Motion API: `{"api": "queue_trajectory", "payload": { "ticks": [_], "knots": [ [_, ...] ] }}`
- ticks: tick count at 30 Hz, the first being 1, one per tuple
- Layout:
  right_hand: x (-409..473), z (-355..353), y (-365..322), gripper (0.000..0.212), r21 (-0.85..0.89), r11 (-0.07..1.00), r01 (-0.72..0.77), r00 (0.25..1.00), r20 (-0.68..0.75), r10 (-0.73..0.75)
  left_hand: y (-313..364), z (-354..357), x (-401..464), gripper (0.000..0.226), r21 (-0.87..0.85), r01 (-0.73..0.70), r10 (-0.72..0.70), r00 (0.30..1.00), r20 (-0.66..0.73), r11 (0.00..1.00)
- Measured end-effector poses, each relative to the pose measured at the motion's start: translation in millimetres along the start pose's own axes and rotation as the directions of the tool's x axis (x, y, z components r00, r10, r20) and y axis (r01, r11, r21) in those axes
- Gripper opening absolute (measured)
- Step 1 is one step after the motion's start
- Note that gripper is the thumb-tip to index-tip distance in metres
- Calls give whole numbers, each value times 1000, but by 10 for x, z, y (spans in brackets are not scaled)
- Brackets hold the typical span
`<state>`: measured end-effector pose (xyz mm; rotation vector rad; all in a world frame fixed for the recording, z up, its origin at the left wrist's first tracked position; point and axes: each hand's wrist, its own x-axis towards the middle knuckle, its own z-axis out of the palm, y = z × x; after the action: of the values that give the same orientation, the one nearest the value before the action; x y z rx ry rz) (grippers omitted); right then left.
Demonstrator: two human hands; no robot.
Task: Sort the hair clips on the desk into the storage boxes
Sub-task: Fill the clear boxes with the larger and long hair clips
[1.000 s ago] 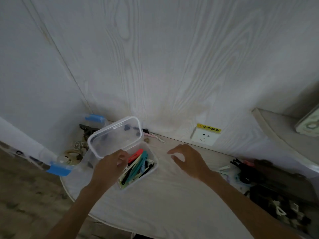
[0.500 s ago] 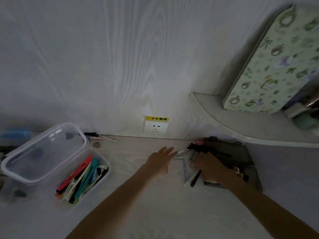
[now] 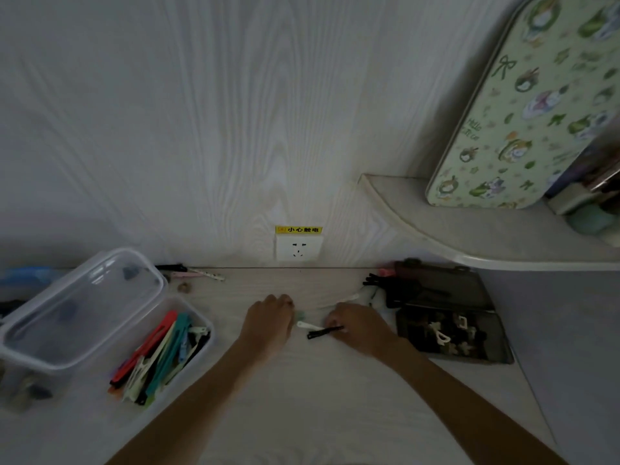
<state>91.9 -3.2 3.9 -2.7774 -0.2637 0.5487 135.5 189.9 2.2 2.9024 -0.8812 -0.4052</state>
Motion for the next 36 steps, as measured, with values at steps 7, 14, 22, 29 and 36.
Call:
{"api": "queue_trajectory", "payload": {
  "ticks": [7,14,22,29,36],
  "knots": [
    [175,-16,-124,66,60,998,-37,993,-109,44,-133,-4,-70,79,-126,-43,65,981,181,991],
    [126,-36,277,68,-109,983,-150,985,65,157,-137,149,-203,72,-208,51,-27,993,116,977],
    [131,291,-158,26,168,986,-5,970,-238,45,-149,123,-240,31,-361,244,-226,970,92,900],
    [227,216,-269,23,-142,989,-27,997,-77,16,-160,3,-254,31,-142,205,-181,969,168,968],
    [363,30,-517,24,-233,972,-4,997,77,22,-531,-494,-686,28,-354,278,-301,954,-11,893]
  ]
}}
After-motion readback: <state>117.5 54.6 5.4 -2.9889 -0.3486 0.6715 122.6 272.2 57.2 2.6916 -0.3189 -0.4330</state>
